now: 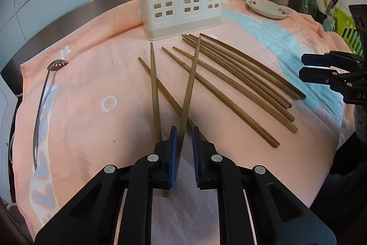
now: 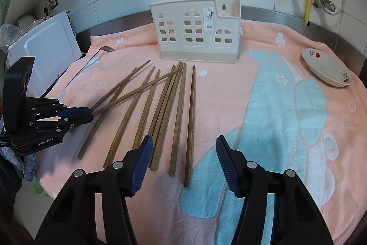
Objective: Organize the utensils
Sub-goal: 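Grasp a wooden chopstick with the left tool while the right tool grasps another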
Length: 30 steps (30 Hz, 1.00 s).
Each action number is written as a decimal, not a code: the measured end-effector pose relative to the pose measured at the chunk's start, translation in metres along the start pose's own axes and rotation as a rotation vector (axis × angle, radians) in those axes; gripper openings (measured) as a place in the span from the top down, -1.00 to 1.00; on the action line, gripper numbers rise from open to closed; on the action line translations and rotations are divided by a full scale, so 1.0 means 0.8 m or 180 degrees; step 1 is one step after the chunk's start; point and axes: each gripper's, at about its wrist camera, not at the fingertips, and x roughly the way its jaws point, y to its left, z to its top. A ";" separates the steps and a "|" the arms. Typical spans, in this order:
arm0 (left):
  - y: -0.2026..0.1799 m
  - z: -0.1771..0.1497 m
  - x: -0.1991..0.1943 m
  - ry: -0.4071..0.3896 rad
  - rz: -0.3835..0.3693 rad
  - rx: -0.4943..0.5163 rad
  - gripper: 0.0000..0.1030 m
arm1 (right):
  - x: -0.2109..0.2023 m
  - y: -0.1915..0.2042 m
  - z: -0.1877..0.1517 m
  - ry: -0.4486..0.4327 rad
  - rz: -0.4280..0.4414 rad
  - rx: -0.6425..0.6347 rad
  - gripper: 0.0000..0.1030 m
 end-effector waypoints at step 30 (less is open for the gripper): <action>0.000 0.003 0.004 -0.0043 0.0048 0.0016 0.90 | 0.058 -0.013 0.003 0.0327 -0.0060 0.0134 0.72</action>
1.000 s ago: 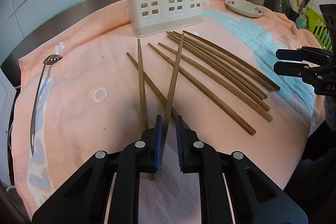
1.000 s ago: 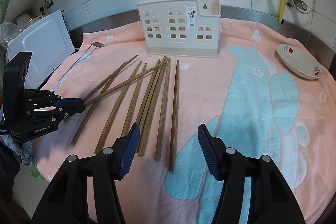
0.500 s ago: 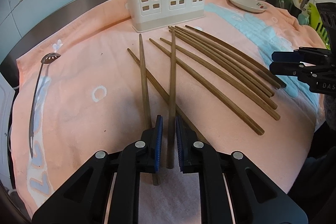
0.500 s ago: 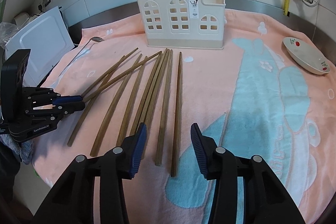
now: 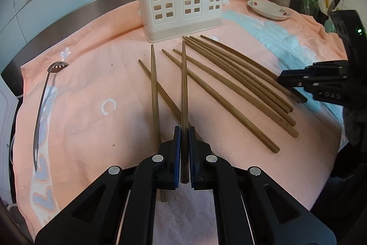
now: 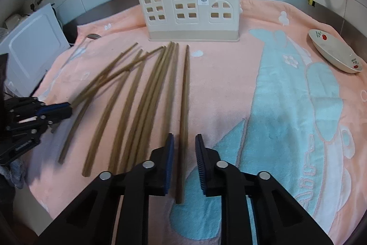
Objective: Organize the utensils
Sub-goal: 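Grasp a wooden chopstick with the left tool while the right tool grasps another, then lift both held chopsticks and carry them over the white utensil holder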
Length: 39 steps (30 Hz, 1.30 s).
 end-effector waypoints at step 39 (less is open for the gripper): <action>0.001 0.093 -0.086 -0.0536 0.0017 -0.0496 0.90 | -0.133 -0.013 0.092 -0.0864 0.0074 -0.0248 0.88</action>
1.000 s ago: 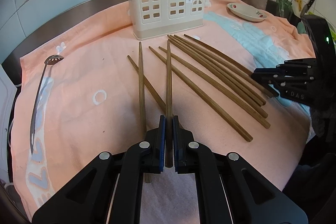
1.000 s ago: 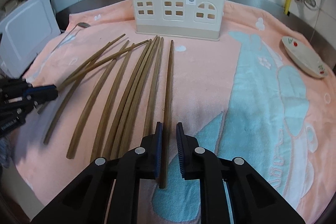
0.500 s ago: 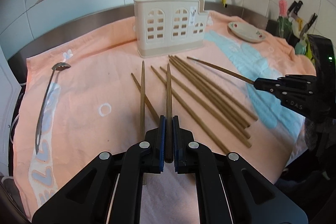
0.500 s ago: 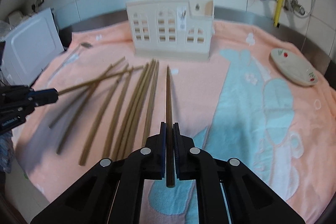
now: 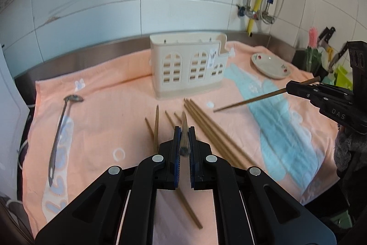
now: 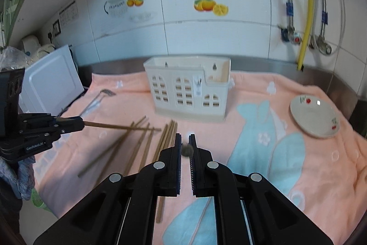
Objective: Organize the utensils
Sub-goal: 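Lift both held chopsticks and carry them over the white utensil holder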
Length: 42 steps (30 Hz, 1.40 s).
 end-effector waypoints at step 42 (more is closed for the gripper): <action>0.023 0.251 0.036 -0.0515 0.0272 -0.0223 0.90 | 0.051 -0.056 0.191 0.0403 -0.0123 -0.0397 0.88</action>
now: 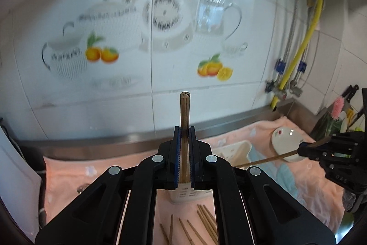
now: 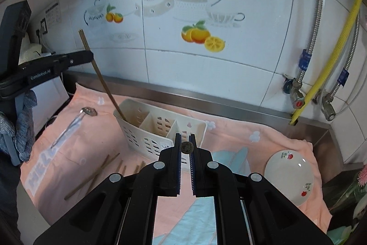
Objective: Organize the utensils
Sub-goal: 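Lift both held chopsticks and carry them over the white utensil holder, then lower the chopsticks into the holder and open both tools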
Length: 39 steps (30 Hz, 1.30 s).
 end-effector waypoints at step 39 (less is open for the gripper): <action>0.014 -0.066 -0.081 -0.0048 0.0151 -0.0018 -0.02 | -0.068 0.018 -0.016 -0.0464 -0.0257 0.0022 0.03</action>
